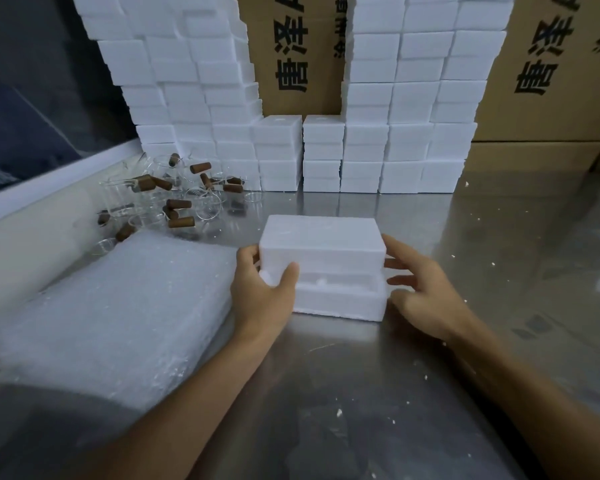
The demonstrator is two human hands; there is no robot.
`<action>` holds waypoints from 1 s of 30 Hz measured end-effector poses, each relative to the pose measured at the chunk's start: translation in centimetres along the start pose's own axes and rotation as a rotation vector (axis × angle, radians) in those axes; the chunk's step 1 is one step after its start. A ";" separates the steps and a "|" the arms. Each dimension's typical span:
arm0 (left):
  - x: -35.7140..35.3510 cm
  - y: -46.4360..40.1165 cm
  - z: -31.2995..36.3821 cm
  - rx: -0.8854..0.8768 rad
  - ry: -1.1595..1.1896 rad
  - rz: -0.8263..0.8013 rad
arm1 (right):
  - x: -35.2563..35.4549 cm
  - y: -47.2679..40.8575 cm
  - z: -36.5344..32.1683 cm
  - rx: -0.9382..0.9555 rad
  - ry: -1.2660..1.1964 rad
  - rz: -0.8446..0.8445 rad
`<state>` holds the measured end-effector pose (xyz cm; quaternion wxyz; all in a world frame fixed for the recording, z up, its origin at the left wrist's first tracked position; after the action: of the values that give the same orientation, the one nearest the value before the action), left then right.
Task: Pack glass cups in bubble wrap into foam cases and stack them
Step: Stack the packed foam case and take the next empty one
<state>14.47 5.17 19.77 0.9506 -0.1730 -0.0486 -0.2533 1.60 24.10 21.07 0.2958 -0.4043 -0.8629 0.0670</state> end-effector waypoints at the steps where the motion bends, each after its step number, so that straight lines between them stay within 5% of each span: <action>1: 0.1 -0.1 -0.2 0.005 -0.024 -0.014 | 0.1 0.0 0.0 -0.016 -0.088 -0.016; 5: 1.1 -0.4 -0.6 -0.024 -0.079 -0.060 | -0.4 0.0 -0.7 -0.044 -0.229 0.000; 11: 2.0 0.0 -0.3 0.110 0.100 -0.258 | -1.8 -0.1 0.2 -0.186 -0.314 0.323; 15: 2.8 -0.1 -0.3 0.144 0.160 -0.344 | -1.5 0.1 0.1 -0.188 -0.287 0.386; 24: 2.7 -0.5 -0.9 0.153 -0.050 -0.181 | -1.1 0.2 0.7 -0.385 0.043 0.483; 30: 2.8 -1.1 -0.4 0.115 -0.121 -0.182 | -1.7 -1.0 0.9 -0.388 -0.085 0.491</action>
<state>16.37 2.82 20.19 0.9273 -0.1278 -0.1360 -0.3244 1.29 22.30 19.85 0.1517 -0.6465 -0.7476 -0.0127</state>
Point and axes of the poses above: each hand's wrist, its own y-axis away from the middle knuckle, its own x-axis out of the back of the hand, z = x × y, the point moved 3 cm from there along -y, towards the middle knuckle, and after that the axes turned 3 degrees about -y, right-handed, at the moved point
